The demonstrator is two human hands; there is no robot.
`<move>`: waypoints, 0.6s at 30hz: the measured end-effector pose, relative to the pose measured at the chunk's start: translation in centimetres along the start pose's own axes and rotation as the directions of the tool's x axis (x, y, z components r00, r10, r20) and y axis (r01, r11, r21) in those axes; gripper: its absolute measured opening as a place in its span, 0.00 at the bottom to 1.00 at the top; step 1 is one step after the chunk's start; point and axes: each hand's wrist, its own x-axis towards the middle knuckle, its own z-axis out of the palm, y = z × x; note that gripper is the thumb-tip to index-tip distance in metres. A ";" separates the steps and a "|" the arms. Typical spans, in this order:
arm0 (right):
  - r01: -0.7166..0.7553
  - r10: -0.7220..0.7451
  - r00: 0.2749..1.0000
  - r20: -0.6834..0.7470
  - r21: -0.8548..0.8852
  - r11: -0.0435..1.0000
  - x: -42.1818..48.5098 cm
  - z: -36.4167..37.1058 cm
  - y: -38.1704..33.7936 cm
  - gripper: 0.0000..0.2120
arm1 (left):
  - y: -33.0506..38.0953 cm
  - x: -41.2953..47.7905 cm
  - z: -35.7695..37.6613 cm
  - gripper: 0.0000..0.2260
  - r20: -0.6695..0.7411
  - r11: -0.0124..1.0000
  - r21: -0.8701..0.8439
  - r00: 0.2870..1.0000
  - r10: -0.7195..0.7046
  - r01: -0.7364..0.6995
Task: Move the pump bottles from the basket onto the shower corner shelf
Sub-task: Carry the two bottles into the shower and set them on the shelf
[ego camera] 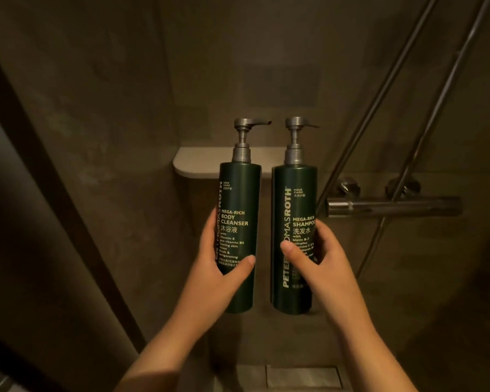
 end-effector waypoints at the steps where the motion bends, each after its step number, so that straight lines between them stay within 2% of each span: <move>1: 0.017 -0.017 1.000 0.014 0.006 1.000 0.9 0.2 -0.2 0.22 | 0.4 0.8 -0.2 0.37 -0.018 1.000 0.002 1.000 0.020 -0.020; 8: 0.155 -0.163 0.983 0.085 0.089 0.984 7.1 0.9 -2.3 0.23 | 3.6 5.4 -1.1 0.36 -0.179 0.991 0.067 0.976 0.126 -0.116; 11: 0.223 -0.238 0.964 0.117 0.128 0.966 10.4 1.2 -4.2 0.22 | 4.8 7.9 -1.4 0.38 -0.251 0.975 0.140 0.947 0.202 -0.171; 15: 0.281 -0.308 0.943 0.126 0.193 0.940 14.1 2.1 -5.1 0.30 | 5.6 11.3 -1.5 0.39 -0.327 0.954 0.203 0.903 0.280 -0.222; 18: 0.303 -0.338 0.930 0.143 0.219 0.927 16.4 2.9 -5.2 0.29 | 5.9 13.4 -1.6 0.38 -0.385 0.938 0.243 0.863 0.326 -0.246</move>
